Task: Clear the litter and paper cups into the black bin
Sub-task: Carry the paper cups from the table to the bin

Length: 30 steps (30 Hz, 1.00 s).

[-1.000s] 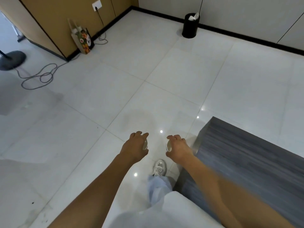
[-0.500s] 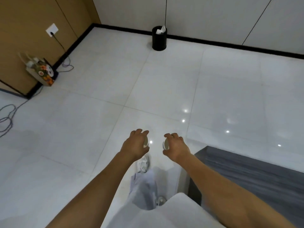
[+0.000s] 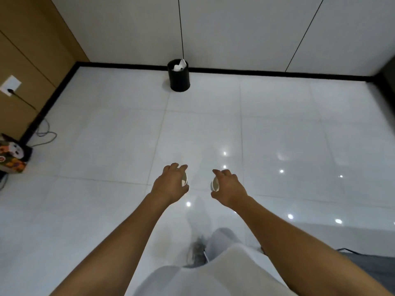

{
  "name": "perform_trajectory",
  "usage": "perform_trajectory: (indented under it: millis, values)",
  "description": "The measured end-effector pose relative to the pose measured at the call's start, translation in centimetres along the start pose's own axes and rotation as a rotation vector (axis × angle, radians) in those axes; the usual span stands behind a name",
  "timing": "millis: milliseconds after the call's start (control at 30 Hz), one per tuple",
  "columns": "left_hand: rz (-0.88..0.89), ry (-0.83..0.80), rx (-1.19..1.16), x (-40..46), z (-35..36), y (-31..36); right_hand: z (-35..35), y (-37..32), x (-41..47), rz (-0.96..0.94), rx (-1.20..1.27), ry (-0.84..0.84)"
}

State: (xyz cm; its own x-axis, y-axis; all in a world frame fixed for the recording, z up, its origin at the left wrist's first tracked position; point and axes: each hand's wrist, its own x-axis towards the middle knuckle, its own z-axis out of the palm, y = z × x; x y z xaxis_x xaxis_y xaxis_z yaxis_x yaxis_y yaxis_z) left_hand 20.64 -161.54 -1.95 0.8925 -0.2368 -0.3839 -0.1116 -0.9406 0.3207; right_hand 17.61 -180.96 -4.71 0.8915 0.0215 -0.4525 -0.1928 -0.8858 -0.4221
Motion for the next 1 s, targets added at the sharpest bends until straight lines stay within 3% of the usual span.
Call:
perform_trajectory:
  millis: [600,1000]
  values:
    - [-0.043,0.000,0.005,35.7,-16.9,-1.9,-17.8,-6.7,37.2,-0.045,0.009,0.026]
    - [0.003,-0.083,0.104,58.9,-26.1,-9.0,-25.0,-13.6,60.9,-0.022,0.034,-0.013]
